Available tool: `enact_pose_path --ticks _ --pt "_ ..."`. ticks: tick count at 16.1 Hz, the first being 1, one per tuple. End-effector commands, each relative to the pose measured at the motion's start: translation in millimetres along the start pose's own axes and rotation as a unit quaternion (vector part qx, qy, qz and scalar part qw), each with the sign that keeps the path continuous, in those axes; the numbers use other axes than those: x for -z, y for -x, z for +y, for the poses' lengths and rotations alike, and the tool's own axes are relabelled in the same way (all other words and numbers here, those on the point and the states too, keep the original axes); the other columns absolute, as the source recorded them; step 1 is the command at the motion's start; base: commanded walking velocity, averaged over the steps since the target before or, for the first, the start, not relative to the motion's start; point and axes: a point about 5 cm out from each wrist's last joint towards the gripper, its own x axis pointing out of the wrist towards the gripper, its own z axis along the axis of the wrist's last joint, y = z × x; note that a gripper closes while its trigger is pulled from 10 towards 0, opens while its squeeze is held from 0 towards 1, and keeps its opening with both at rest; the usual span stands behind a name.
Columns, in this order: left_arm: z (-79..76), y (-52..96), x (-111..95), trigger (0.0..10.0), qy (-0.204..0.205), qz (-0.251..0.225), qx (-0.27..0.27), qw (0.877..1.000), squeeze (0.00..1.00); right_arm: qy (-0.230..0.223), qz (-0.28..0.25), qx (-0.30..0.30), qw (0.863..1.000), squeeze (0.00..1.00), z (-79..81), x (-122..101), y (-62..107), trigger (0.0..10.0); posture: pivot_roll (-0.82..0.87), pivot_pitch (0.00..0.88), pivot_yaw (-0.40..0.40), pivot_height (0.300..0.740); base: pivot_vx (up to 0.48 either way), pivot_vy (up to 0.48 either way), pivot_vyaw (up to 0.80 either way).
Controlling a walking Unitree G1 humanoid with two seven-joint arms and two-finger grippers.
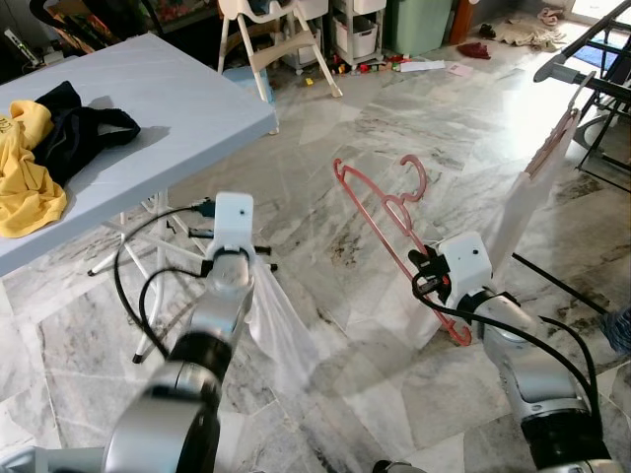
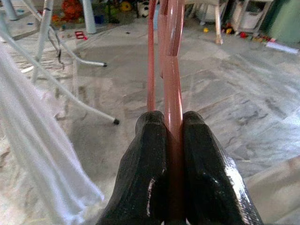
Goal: Hang hanger
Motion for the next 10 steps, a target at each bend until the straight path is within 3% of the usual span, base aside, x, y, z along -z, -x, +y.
enact_pose_path --ticks 1,2,3,6,10 --pt "6.9 -3.7 -3 10.0 -0.010 0.000 -0.026 1.000 0.00 -0.013 0.002 -0.021 1.000 0.00 7.0 0 1.1 10.0 -0.18 0.079 0.066 0.740 0.000 0.000 0.00" --pt "5.6 -4.8 -8 10.0 -0.010 -0.008 -0.021 1.000 0.00 -0.016 0.008 -0.041 0.999 0.00 11.5 2 3.6 10.0 -0.18 0.078 0.072 0.740 0.000 0.000 0.00" --pt "4.0 -8.9 -20 10.0 -0.022 -0.022 -0.028 0.999 0.00 -0.039 0.021 -0.111 0.993 0.00 25.6 11 15.5 10.0 -0.18 0.076 0.082 0.740 0.000 0.000 0.00" --pt "6.7 -13.3 -26 10.0 -0.033 -0.014 -0.071 0.997 0.00 -0.054 0.025 -0.246 0.968 0.00 43.1 9 40.2 10.0 -0.19 0.074 0.097 0.740 0.000 0.000 0.00" --pt "5.2 -13.9 -29 10.0 -0.031 -0.012 -0.086 0.996 0.00 -0.078 0.050 -0.318 0.944 0.00 47.2 11 58.9 10.0 -0.18 0.074 0.108 0.740 0.000 0.000 0.00"
